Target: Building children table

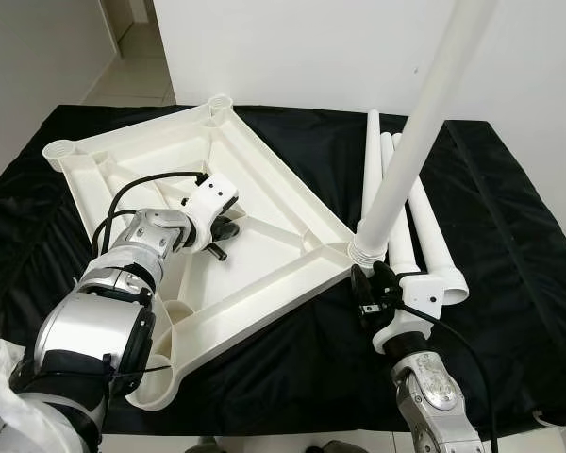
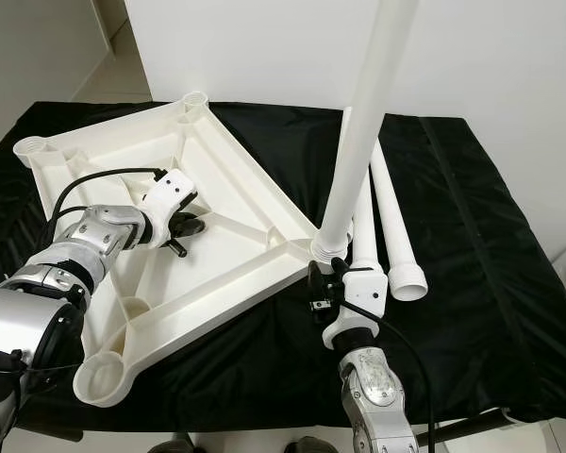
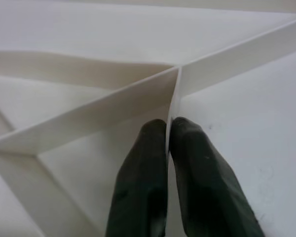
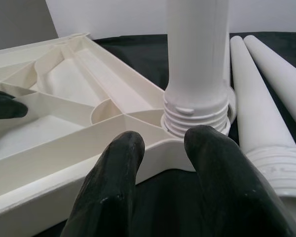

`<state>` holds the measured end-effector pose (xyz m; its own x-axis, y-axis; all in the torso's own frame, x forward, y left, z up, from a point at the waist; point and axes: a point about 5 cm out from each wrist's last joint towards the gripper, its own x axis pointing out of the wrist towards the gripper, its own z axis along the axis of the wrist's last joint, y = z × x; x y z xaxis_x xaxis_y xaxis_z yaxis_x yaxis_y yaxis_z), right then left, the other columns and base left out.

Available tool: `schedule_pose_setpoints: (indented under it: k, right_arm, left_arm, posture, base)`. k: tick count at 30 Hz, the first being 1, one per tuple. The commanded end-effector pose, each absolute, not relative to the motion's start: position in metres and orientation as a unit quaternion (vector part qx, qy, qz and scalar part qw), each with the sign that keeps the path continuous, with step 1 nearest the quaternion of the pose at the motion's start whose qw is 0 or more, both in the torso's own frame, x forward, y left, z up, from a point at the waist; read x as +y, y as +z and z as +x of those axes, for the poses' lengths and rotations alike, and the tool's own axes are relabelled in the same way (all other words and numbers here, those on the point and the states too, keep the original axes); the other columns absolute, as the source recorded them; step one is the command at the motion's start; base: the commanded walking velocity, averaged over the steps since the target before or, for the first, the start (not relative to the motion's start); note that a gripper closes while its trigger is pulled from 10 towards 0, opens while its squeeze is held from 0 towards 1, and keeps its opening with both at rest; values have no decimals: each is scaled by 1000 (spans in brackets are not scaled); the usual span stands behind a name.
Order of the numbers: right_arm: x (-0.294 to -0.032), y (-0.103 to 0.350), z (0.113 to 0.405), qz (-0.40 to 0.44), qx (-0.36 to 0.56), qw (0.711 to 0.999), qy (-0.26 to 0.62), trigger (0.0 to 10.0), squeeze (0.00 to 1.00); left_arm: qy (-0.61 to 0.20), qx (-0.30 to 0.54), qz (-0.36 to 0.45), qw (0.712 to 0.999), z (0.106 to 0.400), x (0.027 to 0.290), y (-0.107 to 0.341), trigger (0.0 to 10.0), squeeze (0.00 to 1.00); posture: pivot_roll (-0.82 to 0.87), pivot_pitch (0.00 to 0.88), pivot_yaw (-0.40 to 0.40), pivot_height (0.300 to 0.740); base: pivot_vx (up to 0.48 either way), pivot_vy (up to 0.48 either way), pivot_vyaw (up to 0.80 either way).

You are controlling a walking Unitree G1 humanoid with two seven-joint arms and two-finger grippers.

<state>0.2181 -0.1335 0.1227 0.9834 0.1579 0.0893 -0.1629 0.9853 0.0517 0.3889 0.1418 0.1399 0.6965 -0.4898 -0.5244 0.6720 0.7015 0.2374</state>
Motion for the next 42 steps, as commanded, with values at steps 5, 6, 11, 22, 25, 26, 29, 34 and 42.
schedule_pose_setpoints:
  k: [5,6,11,22,25,26,29,34,42]
  right_arm:
    - [-136,120,217,27,-34,996,75,10000,0]
    - [-136,120,217,27,-34,996,76,10000,0]
    - [-135,120,217,27,-34,996,77,10000,0]
    - [-135,118,218,23,-30,996,82,10000,0]
    - [-135,118,219,22,-30,996,85,10000,0]
    - [-135,118,219,20,-30,996,86,10000,0]
    - [-135,118,219,17,-30,996,87,10000,0]
    - [-135,118,219,17,-28,996,87,10000,0]
    - [-134,117,219,14,-27,995,93,10000,0]
  left_arm:
    - [-123,212,224,943,394,179,136,0,0]
    - [-108,212,223,945,393,183,135,0,0]
    - [-86,212,224,947,393,190,136,0,0]
    - [-143,244,226,932,388,199,135,0,0]
    - [-121,253,226,933,386,209,133,0,0]
    - [-100,252,223,936,386,217,135,0,0]
    - [-60,245,219,943,386,231,141,0,0]
    - [-27,248,230,941,382,252,145,0,0]
    - [-196,242,228,923,383,204,133,10000,0]
  posture:
    - [-66,30,25,740]
    - [-65,31,25,740]
    - [-64,32,23,740]
    - [-60,39,24,740]
    - [-60,39,24,740]
    - [-59,39,24,740]
    - [-63,41,26,740]
    - [-61,40,23,740]
    - [-61,40,16,740]
  base:
    - [0,0,0]
    - [0,0,0]
    - [0,0,0]
    - [0,0,0]
    - [0,0,0]
    - [0,0,0]
    - [0,0,0]
    - [0,0,0]
    - [0,0,0]
